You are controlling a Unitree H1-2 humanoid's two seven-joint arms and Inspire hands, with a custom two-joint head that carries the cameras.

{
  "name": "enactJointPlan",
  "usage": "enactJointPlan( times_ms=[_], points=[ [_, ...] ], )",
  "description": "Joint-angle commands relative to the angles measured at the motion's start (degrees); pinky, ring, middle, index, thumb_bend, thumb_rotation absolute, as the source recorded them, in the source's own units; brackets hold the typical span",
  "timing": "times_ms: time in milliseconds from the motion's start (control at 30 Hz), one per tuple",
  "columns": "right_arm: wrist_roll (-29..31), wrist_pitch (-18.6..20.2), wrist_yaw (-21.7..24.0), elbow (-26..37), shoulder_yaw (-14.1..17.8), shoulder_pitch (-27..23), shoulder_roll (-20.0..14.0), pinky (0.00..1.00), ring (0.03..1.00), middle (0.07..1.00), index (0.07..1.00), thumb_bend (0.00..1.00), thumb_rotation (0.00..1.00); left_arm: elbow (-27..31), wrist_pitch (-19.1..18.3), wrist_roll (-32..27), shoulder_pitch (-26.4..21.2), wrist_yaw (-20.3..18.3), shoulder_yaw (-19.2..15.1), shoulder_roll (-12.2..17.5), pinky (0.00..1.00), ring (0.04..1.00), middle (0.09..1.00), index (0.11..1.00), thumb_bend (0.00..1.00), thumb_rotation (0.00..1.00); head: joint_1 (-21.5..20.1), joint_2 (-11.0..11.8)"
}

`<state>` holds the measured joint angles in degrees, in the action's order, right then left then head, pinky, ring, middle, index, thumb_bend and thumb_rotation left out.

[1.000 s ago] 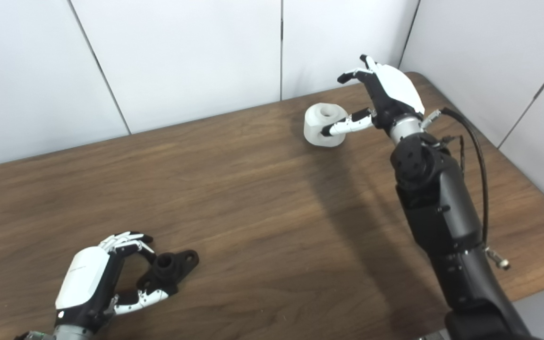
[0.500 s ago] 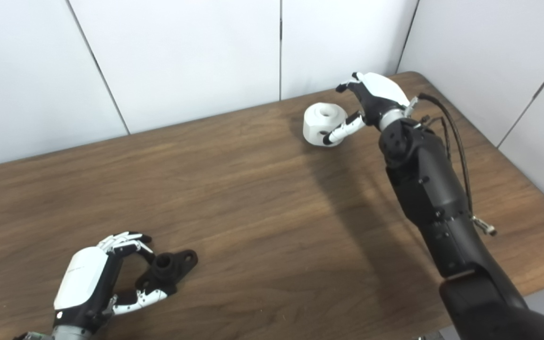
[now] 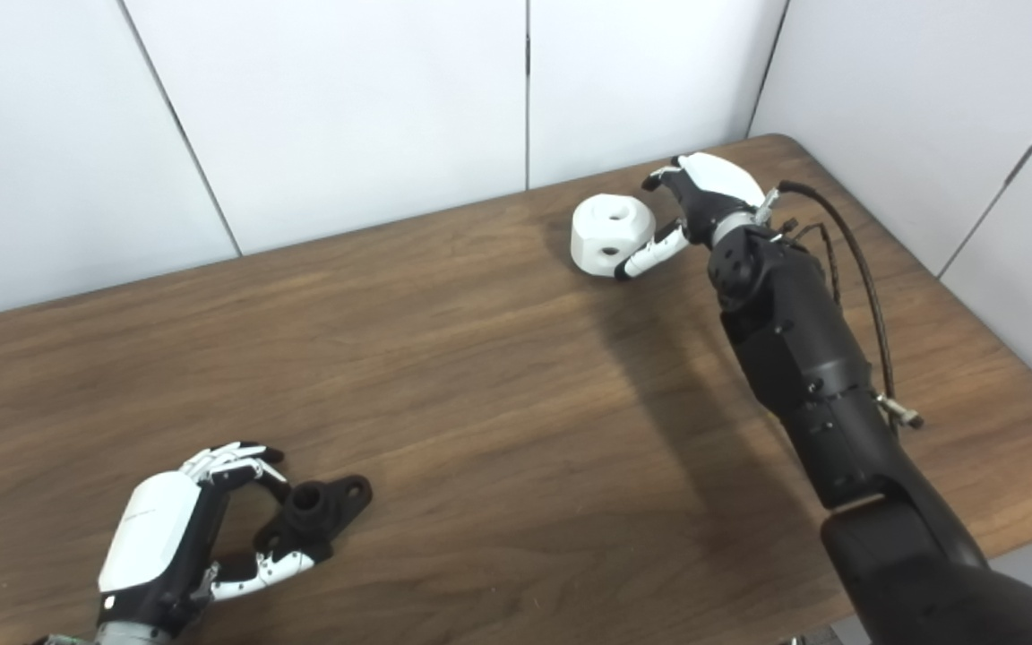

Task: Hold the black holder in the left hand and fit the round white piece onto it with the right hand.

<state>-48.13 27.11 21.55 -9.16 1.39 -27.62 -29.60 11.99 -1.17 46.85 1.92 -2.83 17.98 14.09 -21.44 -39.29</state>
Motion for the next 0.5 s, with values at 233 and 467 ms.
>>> enactJointPlan(
  times_ms=[233, 467],
  points=[
    [1.18, -0.29, -2.86, -0.05, -1.78, -4.41, -1.93, 1.00, 1.000, 0.998, 0.785, 0.93, 0.30, 0.03, -0.15, 0.28, 0.46, 0.13, -0.48, 0.05, 0.87, 0.826, 0.756, 0.485, 0.52, 0.04, 0.17, -0.12],
    [3.17, -0.67, -5.01, -0.52, -2.78, -4.48, -2.45, 1.00, 1.000, 0.985, 0.751, 0.93, 0.31, -0.19, -0.17, 0.23, 0.30, 0.19, -0.50, 0.04, 0.87, 0.828, 0.756, 0.485, 0.52, 0.04, 0.08, 0.05]
  ],
)
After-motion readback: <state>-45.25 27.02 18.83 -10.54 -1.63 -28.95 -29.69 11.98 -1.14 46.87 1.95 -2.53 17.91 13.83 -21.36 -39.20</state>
